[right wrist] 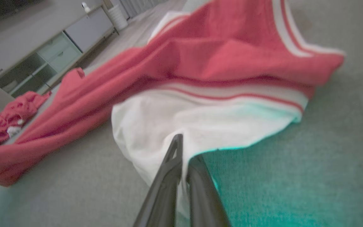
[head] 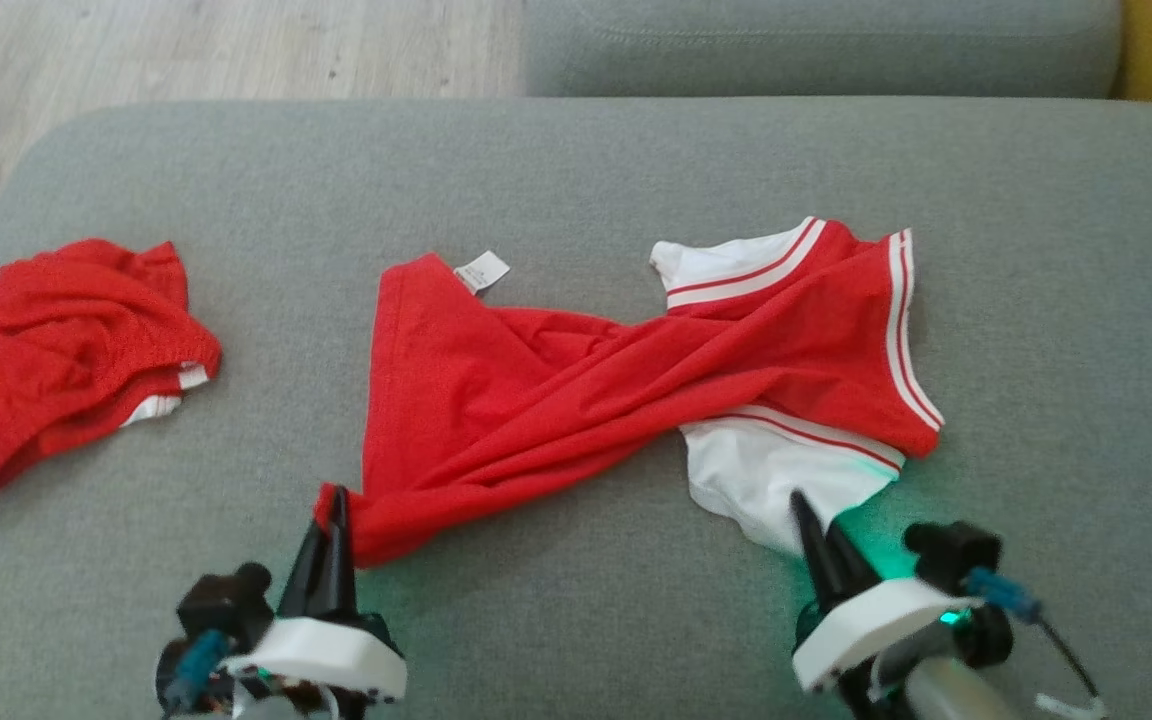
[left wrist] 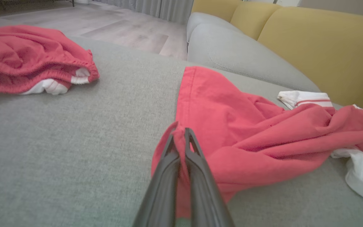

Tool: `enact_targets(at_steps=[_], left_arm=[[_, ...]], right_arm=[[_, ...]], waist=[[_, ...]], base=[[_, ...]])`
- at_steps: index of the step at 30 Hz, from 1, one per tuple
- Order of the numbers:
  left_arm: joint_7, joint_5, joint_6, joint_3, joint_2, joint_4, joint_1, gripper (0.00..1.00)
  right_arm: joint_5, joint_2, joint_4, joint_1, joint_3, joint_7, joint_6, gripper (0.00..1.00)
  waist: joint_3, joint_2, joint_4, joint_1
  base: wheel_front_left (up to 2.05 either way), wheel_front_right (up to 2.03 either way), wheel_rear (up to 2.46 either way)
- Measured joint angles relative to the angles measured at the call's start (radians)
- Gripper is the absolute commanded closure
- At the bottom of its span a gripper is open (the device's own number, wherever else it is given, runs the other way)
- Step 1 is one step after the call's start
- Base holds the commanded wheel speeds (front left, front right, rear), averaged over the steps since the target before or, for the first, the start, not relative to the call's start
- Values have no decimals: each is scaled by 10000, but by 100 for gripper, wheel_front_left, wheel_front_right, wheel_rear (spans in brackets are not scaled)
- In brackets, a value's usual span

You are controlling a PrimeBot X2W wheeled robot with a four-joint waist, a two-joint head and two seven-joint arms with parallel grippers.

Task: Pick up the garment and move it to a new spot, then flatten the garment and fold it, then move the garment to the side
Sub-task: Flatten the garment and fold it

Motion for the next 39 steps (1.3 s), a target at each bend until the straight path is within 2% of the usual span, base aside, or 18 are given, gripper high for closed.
enact_targets(at_steps=[5,11,18,23,29,31,35,39], left_arm=[[0,422,-173,623,52,-813,-421,100],[-2,970,-395,932,685,-1885,-2969,100],[-13,1212,-424,878,1198,-1714,-5547,100],[161,1220,-426,846,1388,-1091,-6833,100],[349,1321,-410,679,1421,-320,-7804,100],[343,1315,-399,621,1367,6,-8183,100],[63,1636,-40,623,1346,807,-9395,100],[-6,1854,234,965,1350,360,-10427,100]], right_arm=[[73,27,-2029,43,-1045,25,0,100],[84,-54,-3739,-1408,-1962,25,0,100],[581,-1150,-4671,-4062,-1950,15,0,100],[819,-1597,-4481,-5535,-1885,222,0,100],[729,-1597,-3521,-6859,-1941,483,0,100],[389,-1592,-2974,-7459,-1894,514,0,100],[-646,-1315,-1358,-9536,-2288,242,0,100],[-1908,-1198,-874,-11222,-3170,67,0,100]], waist=[[-347,0,-181,-1],[-883,0,-444,-2],[-1246,0,-844,-2],[-1055,0,-989,-1],[-455,0,-1024,-2],[-98,0,-1024,0],[906,0,-1075,2],[1678,-1,-1187,3]], base=[[0,0,0],[0,0,0],[0,0,0],[0,0,0],[0,0,0],[0,0,0],[0,0,0],[0,0,0]])
